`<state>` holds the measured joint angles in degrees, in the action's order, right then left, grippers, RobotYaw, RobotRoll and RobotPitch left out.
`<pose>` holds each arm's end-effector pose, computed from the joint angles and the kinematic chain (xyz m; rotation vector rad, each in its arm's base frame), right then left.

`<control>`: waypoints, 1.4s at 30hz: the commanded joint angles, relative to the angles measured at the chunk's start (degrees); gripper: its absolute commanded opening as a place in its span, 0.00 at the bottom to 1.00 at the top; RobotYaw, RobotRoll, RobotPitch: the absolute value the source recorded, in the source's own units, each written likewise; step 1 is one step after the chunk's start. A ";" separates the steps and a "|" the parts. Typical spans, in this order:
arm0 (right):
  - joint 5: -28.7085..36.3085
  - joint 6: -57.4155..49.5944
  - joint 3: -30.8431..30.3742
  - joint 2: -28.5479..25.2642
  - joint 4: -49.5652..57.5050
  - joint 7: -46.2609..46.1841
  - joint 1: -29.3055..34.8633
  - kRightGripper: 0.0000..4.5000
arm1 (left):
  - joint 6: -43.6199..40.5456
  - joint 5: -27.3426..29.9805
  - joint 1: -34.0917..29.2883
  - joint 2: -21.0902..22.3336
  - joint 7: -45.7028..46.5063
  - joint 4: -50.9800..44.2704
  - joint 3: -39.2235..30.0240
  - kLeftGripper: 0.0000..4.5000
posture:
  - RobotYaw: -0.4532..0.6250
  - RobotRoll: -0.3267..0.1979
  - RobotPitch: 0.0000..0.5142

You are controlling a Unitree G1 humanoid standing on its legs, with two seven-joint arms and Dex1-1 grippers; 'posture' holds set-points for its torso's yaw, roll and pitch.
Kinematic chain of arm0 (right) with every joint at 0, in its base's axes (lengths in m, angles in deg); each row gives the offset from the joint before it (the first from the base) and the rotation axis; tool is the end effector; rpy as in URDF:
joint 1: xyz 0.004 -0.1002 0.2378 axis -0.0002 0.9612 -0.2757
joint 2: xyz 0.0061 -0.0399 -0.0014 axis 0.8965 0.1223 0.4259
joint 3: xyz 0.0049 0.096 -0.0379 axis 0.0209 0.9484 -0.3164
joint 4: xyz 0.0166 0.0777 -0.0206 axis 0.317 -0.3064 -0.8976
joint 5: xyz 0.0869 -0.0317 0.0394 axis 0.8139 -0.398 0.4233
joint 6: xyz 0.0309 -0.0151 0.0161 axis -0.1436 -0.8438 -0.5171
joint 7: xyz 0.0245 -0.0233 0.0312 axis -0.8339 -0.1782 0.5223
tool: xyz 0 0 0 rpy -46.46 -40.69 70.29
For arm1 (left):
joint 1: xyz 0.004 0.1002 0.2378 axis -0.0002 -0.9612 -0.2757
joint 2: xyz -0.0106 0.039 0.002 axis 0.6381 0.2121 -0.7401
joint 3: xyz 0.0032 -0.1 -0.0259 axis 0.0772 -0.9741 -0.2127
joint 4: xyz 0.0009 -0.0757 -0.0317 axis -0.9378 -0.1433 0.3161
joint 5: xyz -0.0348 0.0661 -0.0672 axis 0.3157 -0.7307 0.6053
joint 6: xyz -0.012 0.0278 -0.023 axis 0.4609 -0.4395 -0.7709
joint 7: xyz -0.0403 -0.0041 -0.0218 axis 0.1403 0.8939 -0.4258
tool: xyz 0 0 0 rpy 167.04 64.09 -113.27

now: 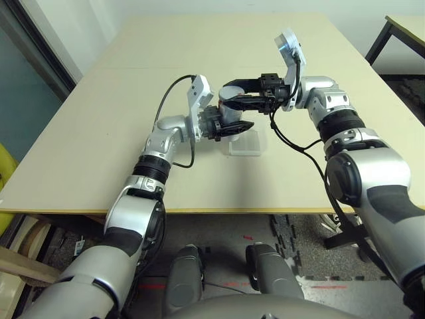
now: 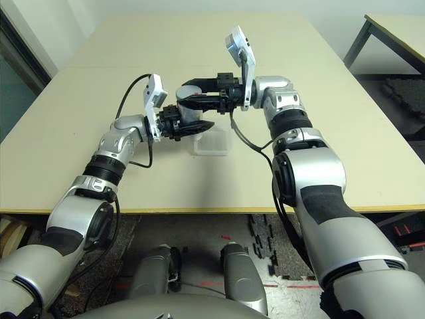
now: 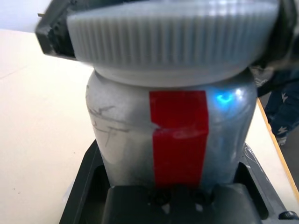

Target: Pour the medicine from the bottle into the box.

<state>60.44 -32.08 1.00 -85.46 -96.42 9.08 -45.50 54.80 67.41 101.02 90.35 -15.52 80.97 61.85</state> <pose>0.3808 -0.1559 0.2029 0.1394 -0.0182 1.5144 0.3499 0.1377 0.1409 -0.0125 -0.0129 -1.3092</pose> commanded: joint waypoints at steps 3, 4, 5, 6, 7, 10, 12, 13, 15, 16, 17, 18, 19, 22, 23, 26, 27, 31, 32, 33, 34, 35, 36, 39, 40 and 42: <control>6.41 -6.60 6.40 -1.25 0.15 -5.40 -3.35 0.57 | -0.09 -0.59 -0.81 0.04 -0.47 -0.45 0.78 0.59 | 0.27 0.62 0.13; 7.17 -7.36 7.24 -1.37 0.09 -6.29 -3.57 0.57 | -0.08 -0.59 -0.83 0.05 -0.45 -0.42 0.77 0.59 | 0.27 0.62 0.13; 7.92 -7.97 8.16 -1.47 0.00 -7.57 -3.78 0.57 | -0.02 -0.59 -0.82 0.05 -0.39 -0.32 0.72 0.59 | 0.27 0.62 0.13; 8.39 -8.36 8.67 -1.52 0.03 -8.44 -3.87 0.57 | 0.02 -0.60 -0.80 0.06 -0.35 -0.26 0.70 0.59 | 0.27 0.62 0.13; 8.59 -8.25 9.23 -1.69 0.05 -10.34 -3.82 0.57 | 0.05 -0.55 -0.77 0.09 -0.19 -0.21 0.55 0.59 | 0.27 0.62 0.13; 6.80 -5.62 8.67 -2.60 -0.07 -16.12 -2.79 0.57 | 0.12 -0.31 -0.60 0.41 0.41 0.02 -0.10 0.59 | 0.27 0.62 0.13; 5.40 -3.83 7.83 -3.24 -0.28 -18.97 -1.94 0.57 | 0.22 -0.21 -0.50 0.68 0.75 0.20 -0.49 0.59 | 0.27 0.62 0.12; 5.03 -3.47 7.65 -3.62 -0.45 -20.14 -1.55 0.57 | 0.19 -0.12 -0.46 0.80 1.02 0.27 -0.72 0.59 | 0.27 0.62 0.12; 3.75 -2.58 7.03 -4.57 -0.91 -23.58 -0.57 0.57 | 0.16 0.07 -0.38 1.11 1.57 0.43 -1.22 0.59 | 0.27 0.62 0.12; 2.83 -2.03 6.52 -5.18 -1.17 -25.65 0.12 0.57 | 0.27 0.04 -0.37 1.26 1.88 0.52 -1.41 0.59 | 0.27 0.62 0.12; 2.02 -1.56 6.13 -5.74 -1.36 -27.64 0.85 0.57 | 0.40 -0.01 -0.38 1.39 2.14 0.63 -1.64 0.59 | 0.27 0.62 0.12; 1.25 -1.38 5.97 -6.44 -1.63 -30.26 1.71 0.57 | 0.46 -0.03 -0.39 1.55 2.44 0.72 -1.91 0.59 | 0.27 0.62 0.12; 0.38 -1.15 5.67 -7.32 -1.80 -32.65 2.76 0.57 | 0.37 0.01 -0.38 1.73 2.84 0.78 -2.21 0.59 | 0.28 0.62 0.11; -1.41 -0.64 5.26 -9.42 -1.95 -38.02 5.21 0.57 | 0.40 -0.01 -0.38 2.07 3.66 0.94 -2.73 0.59 | 0.28 0.62 0.11; -2.38 -0.23 4.82 -10.51 -1.90 -40.10 6.42 0.57 | 0.61 -0.13 -0.45 2.23 3.99 0.99 -2.85 0.59 | 0.28 0.62 0.11; -4.27 -0.42 4.02 -12.89 -1.57 -44.97 9.11 0.57 | 1.09 -0.25 -0.62 2.65 4.73 1.35 -3.26 0.59 | 0.28 0.62 0.11; -4.35 -0.83 4.23 -13.26 -1.43 -46.47 9.68 0.57 | 1.22 -0.27 -0.64 2.71 4.96 1.51 -3.40 0.59 | 0.28 0.62 0.11; -4.95 -0.08 4.24 -14.06 -1.06 -50.62 11.55 0.57 | 1.78 -0.38 -0.73 2.62 5.81 1.97 -3.68 0.59 | 0.27 0.62 0.10; -5.12 0.39 4.27 -14.20 -1.10 -51.75 11.99 0.57 | 1.94 -0.41 -0.72 2.55 6.06 2.09 -3.69 0.59 | 0.27 0.62 0.10; -5.19 0.92 4.35 -14.31 -1.19 -52.78 12.39 0.57 | 2.07 -0.41 -0.71 2.47 6.24 2.19 -3.69 0.59 | 0.27 0.62 0.10; -5.30 1.23 4.33 -14.38 -1.32 -53.69 12.77 0.57 | 2.20 -0.37 -0.66 2.43 6.45 2.39 -3.75 0.59 | 0.27 0.62 0.10; -5.33 1.31 4.28 -14.41 -1.43 -54.29 13.08 0.57 | 2.36 -0.34 -0.61 2.41 6.56 2.58 -3.76 0.59 | 0.27 0.62 0.09; -5.53 1.20 4.03 -14.43 -1.66 -54.56 13.48 0.57 | 2.54 -0.32 -0.53 2.43 6.65 2.86 -3.81 0.59 | 0.27 0.62 0.09; -5.89 0.98 3.77 -14.29 -2.21 -54.92 14.39 0.57 | 3.04 -0.35 -0.20 2.55 6.91 3.66 -3.92 0.59 | 0.27 0.62 0.09; -5.94 1.01 3.78 -14.21 -2.40 -55.09 14.63 0.57 | 3.14 -0.35 -0.08 2.59 7.02 3.86 -3.98 0.59 | 0.27 0.62 0.09; -6.16 0.74 3.57 -14.11 -2.73 -55.07 14.94 0.57 | 3.24 -0.35 0.10 2.64 7.21 4.07 -4.07 0.59 | 0.27 0.62 0.09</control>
<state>54.96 -31.47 4.95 -99.61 -97.80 -45.78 -31.09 57.48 67.45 100.69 92.77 -8.49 83.83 58.11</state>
